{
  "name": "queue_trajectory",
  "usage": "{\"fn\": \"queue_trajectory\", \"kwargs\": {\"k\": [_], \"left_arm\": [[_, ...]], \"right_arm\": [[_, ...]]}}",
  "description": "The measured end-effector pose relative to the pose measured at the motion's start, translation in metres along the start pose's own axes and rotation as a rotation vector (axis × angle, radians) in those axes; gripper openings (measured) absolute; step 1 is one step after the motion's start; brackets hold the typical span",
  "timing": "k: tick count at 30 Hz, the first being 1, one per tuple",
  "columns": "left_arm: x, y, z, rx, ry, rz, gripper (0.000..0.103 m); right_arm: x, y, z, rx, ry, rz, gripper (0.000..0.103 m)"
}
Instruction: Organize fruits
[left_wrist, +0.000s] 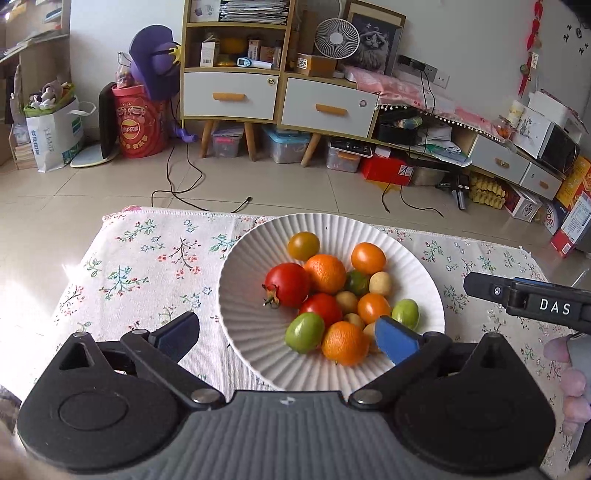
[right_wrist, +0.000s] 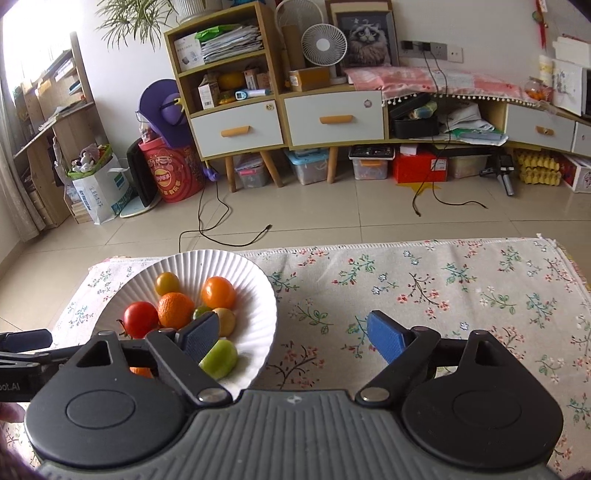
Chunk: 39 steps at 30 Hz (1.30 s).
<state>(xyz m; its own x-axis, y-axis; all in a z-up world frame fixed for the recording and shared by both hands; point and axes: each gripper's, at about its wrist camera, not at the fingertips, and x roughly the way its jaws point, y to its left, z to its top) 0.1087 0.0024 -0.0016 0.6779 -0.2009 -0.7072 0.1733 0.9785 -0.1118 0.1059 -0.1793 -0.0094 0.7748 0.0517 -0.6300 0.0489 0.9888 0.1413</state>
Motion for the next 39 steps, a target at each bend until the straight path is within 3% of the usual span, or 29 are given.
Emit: {"fn": "queue_trajectory", "kwargs": {"k": [6, 14, 18, 26, 39], "left_arm": [[-0.021, -0.005, -0.019, 0.003, 0.014, 0.054, 0.103], [-0.046, -0.014, -0.041, 0.003, 0.073, 0.148, 0.103], [-0.061, -0.014, -0.047, -0.014, 0.066, 0.172, 0.103], [-0.066, -0.019, -0.054, -0.020, 0.053, 0.232, 0.103], [-0.056, -0.012, -0.064, -0.055, 0.109, 0.243, 0.103]], "right_arm": [[-0.020, 0.006, -0.015, 0.002, 0.020, -0.033, 0.098], [-0.055, 0.016, -0.033, -0.023, 0.097, -0.135, 0.100], [-0.076, 0.020, -0.039, -0.050, 0.050, -0.127, 0.102], [-0.069, 0.030, -0.046, -0.047, 0.079, -0.129, 0.102], [-0.061, 0.040, -0.054, -0.056, 0.118, -0.121, 0.102]]}}
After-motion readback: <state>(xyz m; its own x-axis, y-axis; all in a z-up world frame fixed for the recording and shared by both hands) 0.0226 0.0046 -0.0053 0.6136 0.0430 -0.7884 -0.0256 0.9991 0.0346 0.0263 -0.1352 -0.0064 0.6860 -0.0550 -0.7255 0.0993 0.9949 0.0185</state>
